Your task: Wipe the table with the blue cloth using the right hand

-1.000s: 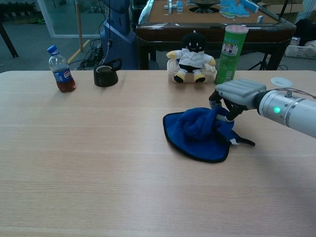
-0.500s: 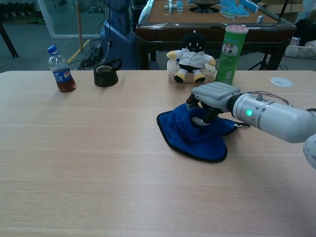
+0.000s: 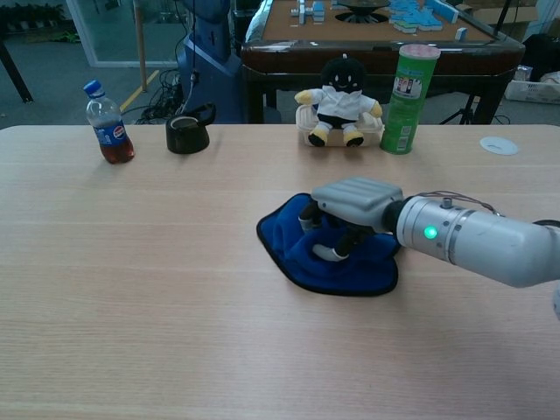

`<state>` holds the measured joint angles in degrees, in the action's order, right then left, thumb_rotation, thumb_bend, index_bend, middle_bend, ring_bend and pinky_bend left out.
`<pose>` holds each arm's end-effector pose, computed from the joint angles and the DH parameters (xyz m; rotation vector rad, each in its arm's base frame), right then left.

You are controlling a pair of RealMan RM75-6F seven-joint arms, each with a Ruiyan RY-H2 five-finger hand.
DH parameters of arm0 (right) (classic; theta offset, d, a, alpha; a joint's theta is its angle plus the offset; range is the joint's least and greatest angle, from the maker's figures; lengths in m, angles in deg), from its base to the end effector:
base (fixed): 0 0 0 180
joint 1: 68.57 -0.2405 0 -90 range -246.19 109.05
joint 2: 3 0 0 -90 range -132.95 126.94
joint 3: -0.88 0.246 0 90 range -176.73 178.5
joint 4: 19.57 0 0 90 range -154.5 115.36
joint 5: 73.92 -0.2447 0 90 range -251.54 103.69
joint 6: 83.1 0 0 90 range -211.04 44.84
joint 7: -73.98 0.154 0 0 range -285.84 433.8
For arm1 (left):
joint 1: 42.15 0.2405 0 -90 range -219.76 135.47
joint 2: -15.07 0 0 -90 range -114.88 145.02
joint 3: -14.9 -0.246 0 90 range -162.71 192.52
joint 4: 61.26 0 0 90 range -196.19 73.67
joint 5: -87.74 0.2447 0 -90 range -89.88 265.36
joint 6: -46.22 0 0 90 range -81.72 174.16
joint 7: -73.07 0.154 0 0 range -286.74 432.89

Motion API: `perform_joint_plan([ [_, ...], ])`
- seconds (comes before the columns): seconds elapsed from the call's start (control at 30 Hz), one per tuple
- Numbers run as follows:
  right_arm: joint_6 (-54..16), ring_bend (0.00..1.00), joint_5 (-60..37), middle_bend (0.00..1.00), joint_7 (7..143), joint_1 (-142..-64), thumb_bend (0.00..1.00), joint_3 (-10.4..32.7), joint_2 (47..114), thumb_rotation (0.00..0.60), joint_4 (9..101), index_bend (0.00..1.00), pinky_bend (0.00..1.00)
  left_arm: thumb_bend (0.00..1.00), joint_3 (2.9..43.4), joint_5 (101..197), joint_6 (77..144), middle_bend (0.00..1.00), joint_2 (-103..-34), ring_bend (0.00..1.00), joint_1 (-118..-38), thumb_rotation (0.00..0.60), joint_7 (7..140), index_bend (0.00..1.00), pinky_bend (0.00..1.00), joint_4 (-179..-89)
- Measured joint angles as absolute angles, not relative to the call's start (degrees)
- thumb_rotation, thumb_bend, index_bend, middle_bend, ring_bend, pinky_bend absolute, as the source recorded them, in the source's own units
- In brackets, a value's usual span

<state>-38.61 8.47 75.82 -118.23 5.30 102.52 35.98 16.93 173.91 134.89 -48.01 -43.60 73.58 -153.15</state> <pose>-0.1402 -0.3637 -0.1473 2.1877 -0.8845 0.8772 -0.3270 0.1706 0.1363 -1.3376 -0.8736 -0.8673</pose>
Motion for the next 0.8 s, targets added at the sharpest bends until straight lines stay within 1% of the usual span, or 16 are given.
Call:
perform_joint_plan([
  [0.2, -36.98, 0.57, 10.70, 0.56, 79.73, -116.42, 0.60, 2.81, 98.48, 0.600, 43.47, 0.70, 0.82, 0.29, 16.93, 174.02, 134.77, 0.24, -47.99, 0.19, -43.71, 0.600, 73.92, 0.32, 0.17, -153.41],
  [0.43, -34.44, 0.58, 15.00, 0.56, 85.66, -114.32, 0.60, -1.26, 92.02, 0.600, 53.74, 0.70, 0.82, 0.29, 16.92, 174.23, 134.44, 0.24, -48.01, 0.19, -44.02, 0.600, 74.56, 0.32, 0.17, -153.88],
  [0.6, -29.08, 0.58, 18.90, 0.57, 87.76, -112.60, 0.60, -3.30, 86.51, 0.600, 58.96, 0.71, 0.82, 0.29, 16.95, 174.51, 134.46, 0.24, -47.95, 0.19, -44.17, 0.600, 74.83, 0.32, 0.17, -154.15],
  [0.8, -22.64, 0.58, 20.44, 0.57, 85.20, -110.14, 0.60, -3.21, 80.05, 0.600, 62.04, 0.71, 0.82, 0.29, 16.95, 174.72, 134.20, 0.24, -48.04, 0.19, -44.46, 0.600, 75.11, 0.32, 0.17, -154.26],
])
